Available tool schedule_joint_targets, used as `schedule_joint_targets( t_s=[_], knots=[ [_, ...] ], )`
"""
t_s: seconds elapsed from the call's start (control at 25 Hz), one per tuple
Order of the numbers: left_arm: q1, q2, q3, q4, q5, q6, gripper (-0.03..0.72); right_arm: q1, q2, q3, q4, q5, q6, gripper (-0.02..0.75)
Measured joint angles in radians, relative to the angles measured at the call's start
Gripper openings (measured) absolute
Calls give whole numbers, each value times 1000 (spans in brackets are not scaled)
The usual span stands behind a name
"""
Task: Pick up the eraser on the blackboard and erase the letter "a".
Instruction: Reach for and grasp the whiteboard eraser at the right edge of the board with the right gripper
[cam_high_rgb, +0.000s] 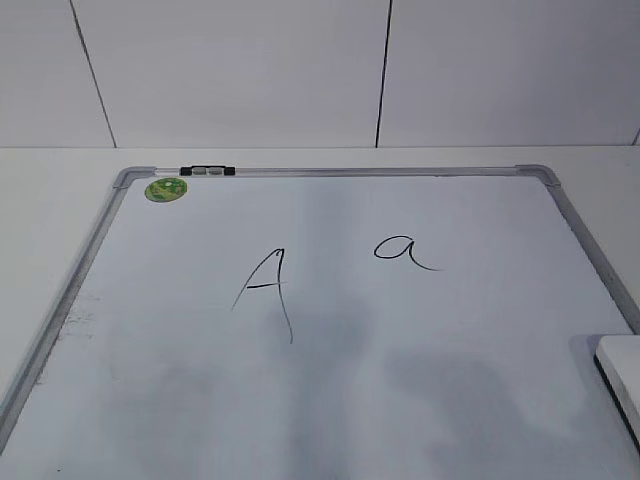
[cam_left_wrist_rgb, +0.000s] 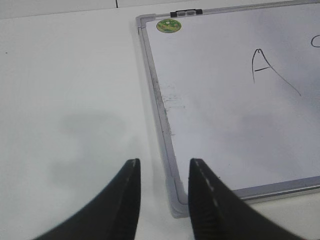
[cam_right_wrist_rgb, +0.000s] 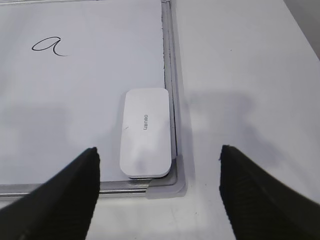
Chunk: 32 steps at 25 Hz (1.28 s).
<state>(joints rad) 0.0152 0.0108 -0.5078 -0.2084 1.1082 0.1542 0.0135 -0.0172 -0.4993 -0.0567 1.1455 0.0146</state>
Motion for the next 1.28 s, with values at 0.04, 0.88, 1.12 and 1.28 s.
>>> schedule_joint_targets(
  t_s=[0.04,0.88,1.12,1.28],
  knots=[
    [0,0,0,0,0,0,245,0,0,0,0,0,0,592],
    [0,0,0,0,0,0,244,0,195,-119,0,0,-15,592],
    [0,0,0,0,0,0,245,0,397,-155,2,-2,-15,592],
    [0,0,0,0,0,0,245,0,505,-161,2,-2,-15,592]
  ],
)
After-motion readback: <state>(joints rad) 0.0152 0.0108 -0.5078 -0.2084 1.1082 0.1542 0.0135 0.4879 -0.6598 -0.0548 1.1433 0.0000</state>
